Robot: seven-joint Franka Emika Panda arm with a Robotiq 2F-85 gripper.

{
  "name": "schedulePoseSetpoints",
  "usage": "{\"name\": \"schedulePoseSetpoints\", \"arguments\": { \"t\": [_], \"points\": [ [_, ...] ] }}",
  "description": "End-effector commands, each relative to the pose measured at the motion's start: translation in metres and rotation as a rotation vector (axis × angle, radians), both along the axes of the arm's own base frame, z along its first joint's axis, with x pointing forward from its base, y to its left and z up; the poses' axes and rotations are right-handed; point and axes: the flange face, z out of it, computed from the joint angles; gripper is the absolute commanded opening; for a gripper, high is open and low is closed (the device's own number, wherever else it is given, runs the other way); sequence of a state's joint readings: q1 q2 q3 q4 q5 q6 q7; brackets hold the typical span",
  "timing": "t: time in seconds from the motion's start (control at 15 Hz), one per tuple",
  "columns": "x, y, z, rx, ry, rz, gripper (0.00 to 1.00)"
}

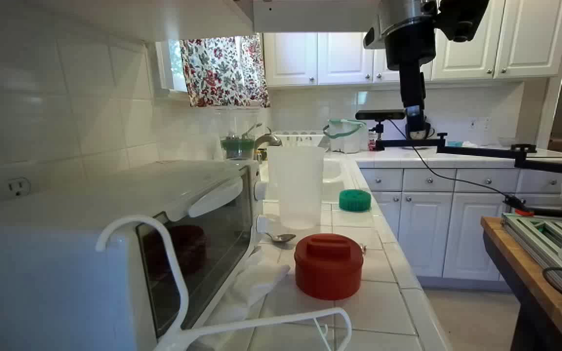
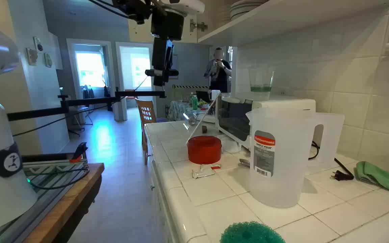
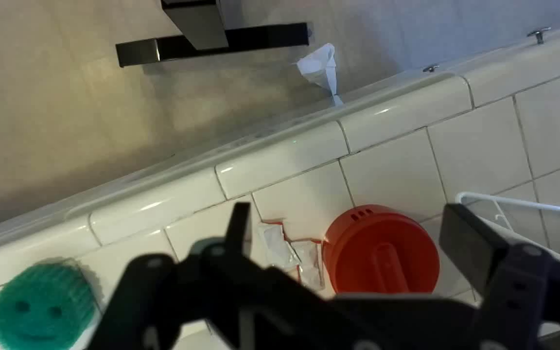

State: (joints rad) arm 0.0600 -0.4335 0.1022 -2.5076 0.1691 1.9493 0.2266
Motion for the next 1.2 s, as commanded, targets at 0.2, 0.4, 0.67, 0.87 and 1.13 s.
{"name": "schedulePoseSetpoints", "arguments": {
  "t": [0.2,0.4,0.67,0.87,1.13],
  "points": [
    [0.000,0.000,0.000,0.000,0.001,0.000,1.00],
    [0.000,0.000,0.000,0.000,0.001,0.000,1.00],
    [0.000,0.000,0.000,0.000,0.001,0.000,1.00],
    [0.003,0.000,0.000,0.003,-0.025,-0.003,1.00],
    [0.014,0.008,-0.005,0.023,-0.106,0.025,1.00]
  ]
}}
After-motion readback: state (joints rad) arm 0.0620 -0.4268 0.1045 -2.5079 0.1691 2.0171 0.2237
